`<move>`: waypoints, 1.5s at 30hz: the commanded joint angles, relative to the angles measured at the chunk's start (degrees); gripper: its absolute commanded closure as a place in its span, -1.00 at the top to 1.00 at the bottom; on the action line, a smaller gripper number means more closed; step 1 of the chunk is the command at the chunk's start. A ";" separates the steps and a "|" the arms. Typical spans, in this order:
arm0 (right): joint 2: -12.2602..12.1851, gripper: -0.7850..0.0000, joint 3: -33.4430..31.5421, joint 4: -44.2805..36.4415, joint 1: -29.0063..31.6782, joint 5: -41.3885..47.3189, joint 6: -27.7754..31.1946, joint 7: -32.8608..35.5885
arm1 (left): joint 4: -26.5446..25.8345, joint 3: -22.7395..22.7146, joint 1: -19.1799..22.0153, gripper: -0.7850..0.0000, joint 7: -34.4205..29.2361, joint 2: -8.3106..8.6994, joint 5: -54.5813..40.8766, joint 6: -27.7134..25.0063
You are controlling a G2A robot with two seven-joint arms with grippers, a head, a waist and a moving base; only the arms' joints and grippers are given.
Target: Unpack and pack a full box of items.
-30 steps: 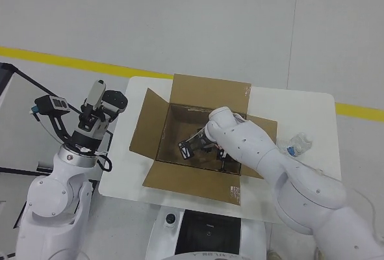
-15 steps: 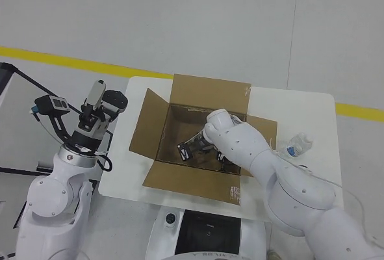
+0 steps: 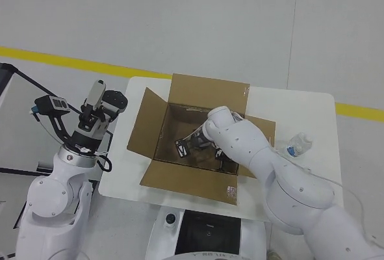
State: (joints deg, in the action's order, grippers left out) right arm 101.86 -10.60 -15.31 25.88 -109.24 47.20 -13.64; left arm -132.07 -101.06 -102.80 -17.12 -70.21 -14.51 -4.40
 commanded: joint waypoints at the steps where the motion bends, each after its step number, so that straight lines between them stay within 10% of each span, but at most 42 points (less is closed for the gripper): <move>1: -0.22 -1.00 -0.14 0.35 -0.38 0.05 -0.38 -1.59 | 0.00 0.00 0.00 1.00 0.00 0.00 0.00 0.00; 25: -8.52 -1.00 -2.23 -9.38 -3.28 -1.72 -5.24 -21.90 | 0.00 0.00 0.00 1.00 0.00 0.00 0.00 0.00; 32: -14.50 -1.00 -4.95 -20.79 -1.41 -2.07 -5.76 -21.94 | 0.00 0.00 0.00 1.00 0.00 0.00 0.00 0.00; 45: -30.89 -1.00 -22.67 -60.86 14.84 -2.57 1.72 -1.67 | 0.00 0.00 0.00 1.00 0.00 0.00 0.00 0.00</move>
State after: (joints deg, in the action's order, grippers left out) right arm 71.95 -31.45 -73.07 38.95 -111.90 48.38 -16.94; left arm -132.07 -101.06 -102.80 -17.12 -70.21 -14.51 -4.40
